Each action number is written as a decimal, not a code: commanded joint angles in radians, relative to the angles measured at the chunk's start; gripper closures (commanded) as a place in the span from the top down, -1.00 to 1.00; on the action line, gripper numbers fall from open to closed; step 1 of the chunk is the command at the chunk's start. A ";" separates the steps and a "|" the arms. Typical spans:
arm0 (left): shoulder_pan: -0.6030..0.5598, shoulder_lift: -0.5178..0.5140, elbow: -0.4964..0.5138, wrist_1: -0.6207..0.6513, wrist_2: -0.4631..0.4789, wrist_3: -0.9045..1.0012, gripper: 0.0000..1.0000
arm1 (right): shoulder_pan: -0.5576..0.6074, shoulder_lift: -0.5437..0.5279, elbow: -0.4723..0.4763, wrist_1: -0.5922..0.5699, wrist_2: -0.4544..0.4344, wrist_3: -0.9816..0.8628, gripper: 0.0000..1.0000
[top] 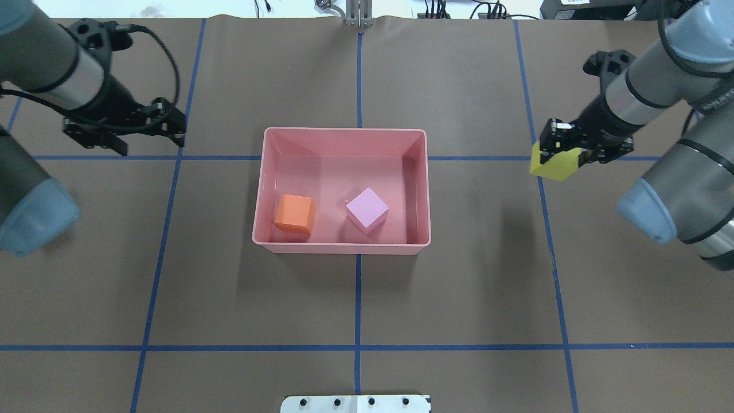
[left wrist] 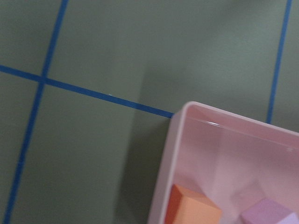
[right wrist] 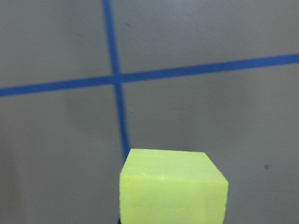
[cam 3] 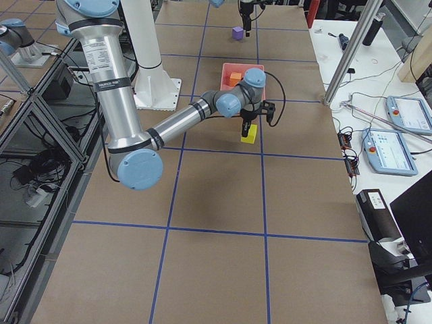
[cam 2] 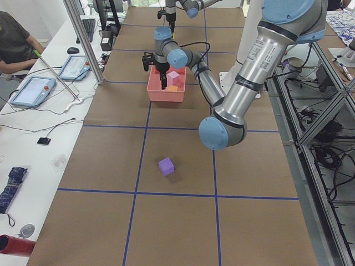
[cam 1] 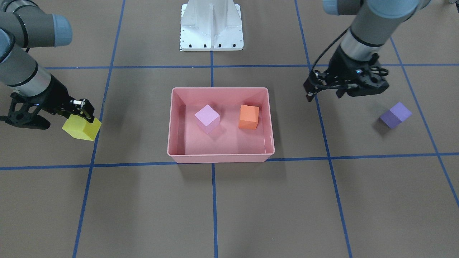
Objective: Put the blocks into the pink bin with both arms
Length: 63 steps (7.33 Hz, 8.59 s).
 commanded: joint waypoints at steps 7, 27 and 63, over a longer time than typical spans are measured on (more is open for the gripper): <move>-0.346 0.183 0.471 -0.295 -0.114 0.523 1.00 | -0.335 0.505 -0.340 0.112 -0.268 0.617 -1.00; -0.088 0.337 0.452 -0.608 -0.112 -0.209 -1.00 | -0.176 0.276 -0.137 0.196 -0.186 0.639 0.99; -0.519 0.356 0.377 -0.190 -0.163 0.969 1.00 | 0.511 -0.417 -0.163 0.194 0.122 -0.699 0.99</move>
